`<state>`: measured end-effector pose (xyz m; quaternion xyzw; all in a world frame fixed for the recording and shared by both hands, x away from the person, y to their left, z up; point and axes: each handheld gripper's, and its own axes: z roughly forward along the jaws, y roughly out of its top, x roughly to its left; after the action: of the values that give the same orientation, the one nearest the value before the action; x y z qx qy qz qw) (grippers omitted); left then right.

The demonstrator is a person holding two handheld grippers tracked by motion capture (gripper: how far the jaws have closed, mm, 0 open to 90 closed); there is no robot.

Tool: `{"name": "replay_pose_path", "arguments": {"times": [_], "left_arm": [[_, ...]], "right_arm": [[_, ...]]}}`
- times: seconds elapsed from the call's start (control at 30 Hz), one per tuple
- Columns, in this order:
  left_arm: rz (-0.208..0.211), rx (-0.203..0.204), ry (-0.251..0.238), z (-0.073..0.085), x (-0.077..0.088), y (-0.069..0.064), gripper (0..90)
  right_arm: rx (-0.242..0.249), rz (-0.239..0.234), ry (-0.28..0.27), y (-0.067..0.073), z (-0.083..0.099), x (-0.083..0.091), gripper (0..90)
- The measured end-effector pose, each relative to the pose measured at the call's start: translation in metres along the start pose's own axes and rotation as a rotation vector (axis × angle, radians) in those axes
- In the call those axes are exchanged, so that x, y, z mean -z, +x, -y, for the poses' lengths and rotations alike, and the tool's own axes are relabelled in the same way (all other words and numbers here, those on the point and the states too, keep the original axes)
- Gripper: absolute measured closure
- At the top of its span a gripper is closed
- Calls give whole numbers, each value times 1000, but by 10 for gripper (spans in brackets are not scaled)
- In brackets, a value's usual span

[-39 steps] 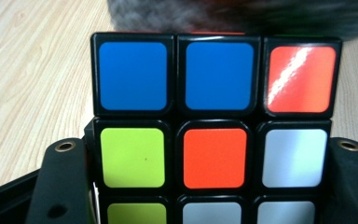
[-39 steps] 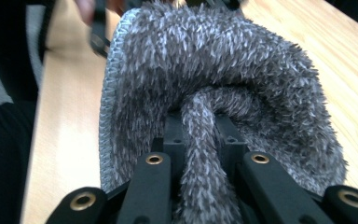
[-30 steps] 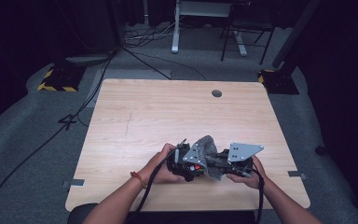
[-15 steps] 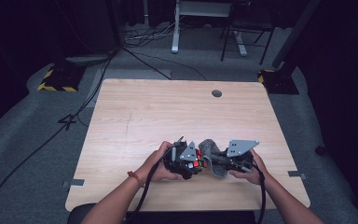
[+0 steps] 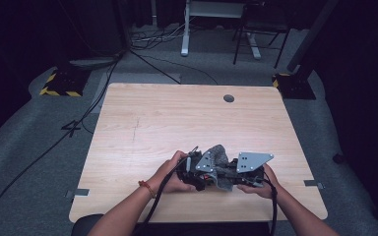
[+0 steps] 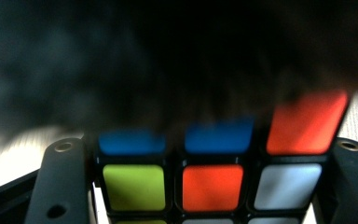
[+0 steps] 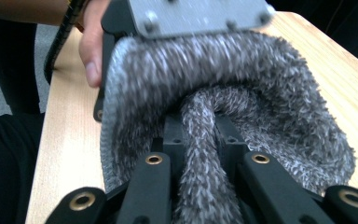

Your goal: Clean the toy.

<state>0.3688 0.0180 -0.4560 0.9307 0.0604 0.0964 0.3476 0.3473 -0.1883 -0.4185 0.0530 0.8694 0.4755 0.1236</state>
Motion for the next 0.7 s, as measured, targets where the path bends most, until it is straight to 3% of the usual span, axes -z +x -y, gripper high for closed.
{"name": "replay_pose_path", "arguments": {"times": [0.2,0.4,0.53,0.63,0.7], "left_arm": [[-4,-5,16,1,-2,1,333],[-16,5,-8,3,6,4,335],[-24,27,-65,5,17,8,335],[-18,35,-130,4,26,10,335],[-24,31,-134,4,27,9,335]], "right_arm": [[2,-1,14,1,-2,-7,786],[-50,51,57,-13,14,1,787],[-112,80,105,-28,31,3,788],[-143,64,157,-34,41,-3,788],[-163,35,140,-35,44,-7,788]]}}
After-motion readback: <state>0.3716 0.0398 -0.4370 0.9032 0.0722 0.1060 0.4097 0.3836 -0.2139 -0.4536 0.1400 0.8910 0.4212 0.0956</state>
